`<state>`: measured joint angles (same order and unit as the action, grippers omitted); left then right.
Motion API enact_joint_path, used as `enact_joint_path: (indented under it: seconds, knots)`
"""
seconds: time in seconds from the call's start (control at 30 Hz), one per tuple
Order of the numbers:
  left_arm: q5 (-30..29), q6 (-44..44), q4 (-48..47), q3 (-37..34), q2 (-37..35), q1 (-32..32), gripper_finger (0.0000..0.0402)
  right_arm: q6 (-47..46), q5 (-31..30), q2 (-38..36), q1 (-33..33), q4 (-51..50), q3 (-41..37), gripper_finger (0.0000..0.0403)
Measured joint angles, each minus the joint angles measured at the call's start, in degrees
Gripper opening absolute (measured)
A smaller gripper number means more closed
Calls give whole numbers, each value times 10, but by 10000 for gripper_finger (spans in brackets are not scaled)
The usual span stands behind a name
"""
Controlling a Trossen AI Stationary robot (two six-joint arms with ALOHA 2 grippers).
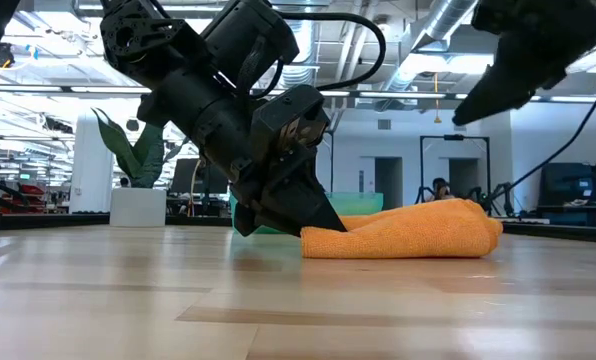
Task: Roll microfiber towels into tight, uniform cylinder then place into a basket
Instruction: Put the rolled orange towel into the blue bin
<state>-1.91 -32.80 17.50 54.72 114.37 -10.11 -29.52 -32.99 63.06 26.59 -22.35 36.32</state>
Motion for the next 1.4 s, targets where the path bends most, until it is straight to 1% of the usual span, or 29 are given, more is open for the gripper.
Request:
enact_joint_path:
  seconds: [0.17,0.27,0.37,0.47,0.63,0.73,0.8,0.93,1.13,1.23,1.3,1.4]
  knots:
    - [-1,0,-1,0,0,-2,31,0,-10,5,-15,103,-58,167]
    - [-1,0,-1,0,0,-2,32,-5,-8,23,-30,112,-61,167]
    - [-1,0,-1,0,0,-2,32,-4,3,46,-43,145,-61,169]
    - [-1,0,-1,0,0,-2,31,1,33,73,-55,194,-61,173]
    - [-1,0,-1,0,0,-2,33,61,102,119,-61,293,-61,191]
    - [-1,3,-2,0,0,-2,32,85,133,138,-60,333,-61,208]
    - [-1,7,-2,0,0,-2,32,97,152,147,-60,340,-60,221]
    - [-1,9,-2,0,0,-2,33,101,167,175,-61,336,-60,242]
    - [0,10,-2,0,1,-2,35,99,184,231,-61,350,-60,245]
    - [0,11,-2,0,1,-2,35,76,189,252,-65,349,-53,245]
    - [0,11,-2,0,1,-2,36,65,206,262,-69,347,-50,245]
    - [0,11,-1,0,1,-2,36,53,260,275,-80,348,-46,245]
